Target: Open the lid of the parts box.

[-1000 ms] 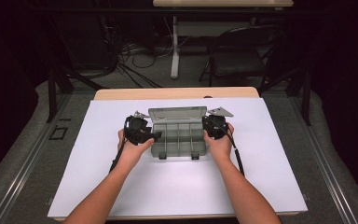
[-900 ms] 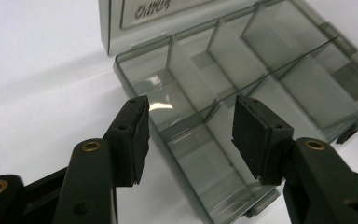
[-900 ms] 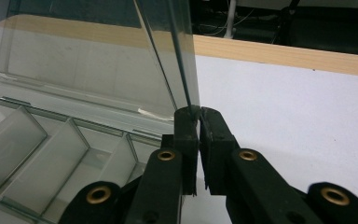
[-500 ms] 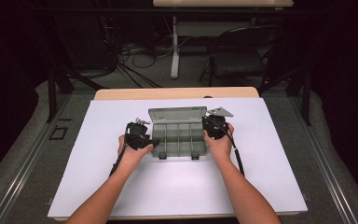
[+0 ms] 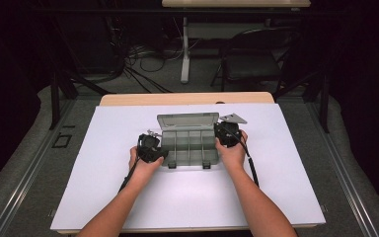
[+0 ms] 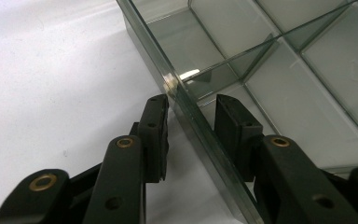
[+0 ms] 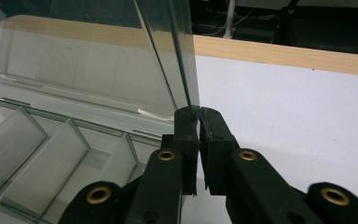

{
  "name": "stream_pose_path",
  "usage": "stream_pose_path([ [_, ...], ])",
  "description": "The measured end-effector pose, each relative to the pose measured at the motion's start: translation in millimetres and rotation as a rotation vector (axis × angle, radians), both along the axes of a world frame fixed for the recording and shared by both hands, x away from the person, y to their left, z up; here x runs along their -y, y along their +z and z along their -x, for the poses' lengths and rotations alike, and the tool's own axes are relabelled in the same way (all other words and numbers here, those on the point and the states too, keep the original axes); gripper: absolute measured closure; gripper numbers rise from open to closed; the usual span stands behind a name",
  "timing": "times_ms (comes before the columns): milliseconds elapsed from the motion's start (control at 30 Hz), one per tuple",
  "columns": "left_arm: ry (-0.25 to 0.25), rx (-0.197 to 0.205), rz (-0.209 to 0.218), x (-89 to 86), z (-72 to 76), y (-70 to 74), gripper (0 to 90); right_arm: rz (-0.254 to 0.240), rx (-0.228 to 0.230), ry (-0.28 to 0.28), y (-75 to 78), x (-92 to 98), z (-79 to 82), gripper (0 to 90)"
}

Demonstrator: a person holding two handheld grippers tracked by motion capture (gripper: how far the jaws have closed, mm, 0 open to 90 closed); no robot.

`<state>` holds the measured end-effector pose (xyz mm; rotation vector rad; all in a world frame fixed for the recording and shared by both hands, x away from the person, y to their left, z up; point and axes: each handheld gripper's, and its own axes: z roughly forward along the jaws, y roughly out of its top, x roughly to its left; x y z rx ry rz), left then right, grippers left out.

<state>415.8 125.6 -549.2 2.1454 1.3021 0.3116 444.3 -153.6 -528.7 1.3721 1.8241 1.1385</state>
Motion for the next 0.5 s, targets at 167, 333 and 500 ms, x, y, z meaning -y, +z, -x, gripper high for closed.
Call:
stream_pose_path([
  [167,0.0,0.015,-0.025,1.7,1.5,-0.2,65.9,-0.001,0.0,-0.003,-0.1,-0.4,0.1,86.3],
  [333,-0.001,0.022,-0.029,1.5,2.4,-0.6,66.4,0.001,0.003,-0.002,-0.3,-0.7,0.1,86.3],
  [500,0.003,0.03,-0.033,1.9,3.2,-1.0,66.5,0.006,0.003,-0.006,-0.1,-1.0,0.1,86.4],
])
